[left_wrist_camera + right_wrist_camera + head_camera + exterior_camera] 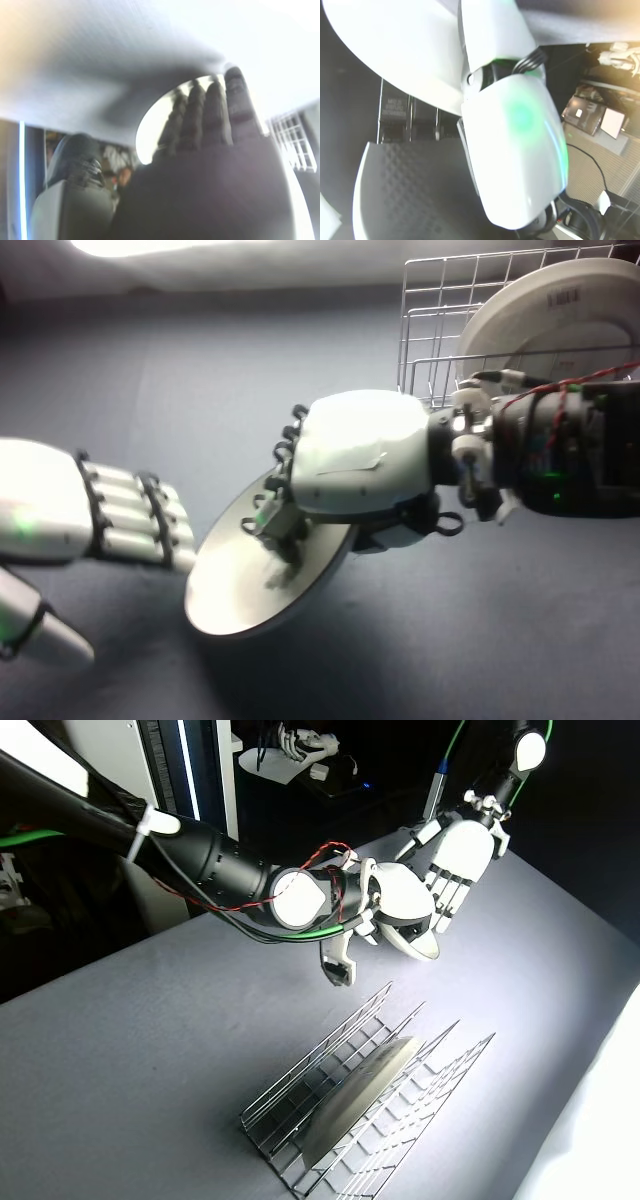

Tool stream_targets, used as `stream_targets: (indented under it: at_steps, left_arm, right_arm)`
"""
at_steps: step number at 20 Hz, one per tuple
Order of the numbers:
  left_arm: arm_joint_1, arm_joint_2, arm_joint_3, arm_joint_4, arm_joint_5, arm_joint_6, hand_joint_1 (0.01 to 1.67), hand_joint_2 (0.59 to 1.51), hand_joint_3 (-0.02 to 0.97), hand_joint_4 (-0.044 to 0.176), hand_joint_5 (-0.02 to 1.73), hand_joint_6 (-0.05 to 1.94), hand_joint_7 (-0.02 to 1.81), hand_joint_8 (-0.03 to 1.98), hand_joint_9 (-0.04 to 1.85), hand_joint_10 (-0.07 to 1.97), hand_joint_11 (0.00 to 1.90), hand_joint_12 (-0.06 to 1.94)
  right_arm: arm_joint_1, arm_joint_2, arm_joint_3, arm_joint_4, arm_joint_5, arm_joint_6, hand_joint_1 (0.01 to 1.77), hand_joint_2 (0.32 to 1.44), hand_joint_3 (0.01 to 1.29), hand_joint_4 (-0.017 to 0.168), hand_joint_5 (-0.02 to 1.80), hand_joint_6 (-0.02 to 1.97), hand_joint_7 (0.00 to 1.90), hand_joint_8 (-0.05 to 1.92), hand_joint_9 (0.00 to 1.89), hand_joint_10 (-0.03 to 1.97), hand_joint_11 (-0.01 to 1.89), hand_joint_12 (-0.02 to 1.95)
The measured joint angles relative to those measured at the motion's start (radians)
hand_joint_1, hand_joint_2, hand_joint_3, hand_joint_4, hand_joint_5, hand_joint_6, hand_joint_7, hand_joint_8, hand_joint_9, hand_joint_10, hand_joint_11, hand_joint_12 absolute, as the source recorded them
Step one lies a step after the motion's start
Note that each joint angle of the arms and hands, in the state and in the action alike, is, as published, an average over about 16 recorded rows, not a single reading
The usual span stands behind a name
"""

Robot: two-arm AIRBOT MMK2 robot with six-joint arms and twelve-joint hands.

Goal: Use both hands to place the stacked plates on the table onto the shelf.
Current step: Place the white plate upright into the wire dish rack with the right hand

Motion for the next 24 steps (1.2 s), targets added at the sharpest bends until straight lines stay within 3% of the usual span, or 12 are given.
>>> stream_targets:
  at_steps: [12, 24]
  left_arm:
    - [-0.174, 0.114, -0.018, 0.034, -0.051, -0.075, 0.02, 1.181, 0.015, 0.004, 0.04, 0.01, 0.04, 0.01, 0.02, 0.01, 0.01, 0.01]
    - [-0.212, 0.134, -0.008, 0.064, -0.073, -0.113, 0.01, 1.180, 0.016, 0.005, 0.04, 0.01, 0.03, 0.01, 0.02, 0.01, 0.02, 0.01]
  right_arm:
    - [0.095, 0.177, -0.164, 0.222, -0.006, 0.000, 1.50, 0.93, 0.01, -0.001, 0.95, 0.87, 1.05, 0.68, 1.04, 0.83, 0.91, 1.43]
    - [0.169, 0.293, -0.253, 0.639, -0.036, -0.005, 1.50, 0.93, 0.01, -0.003, 0.95, 0.96, 1.04, 0.74, 1.02, 0.86, 0.92, 1.41]
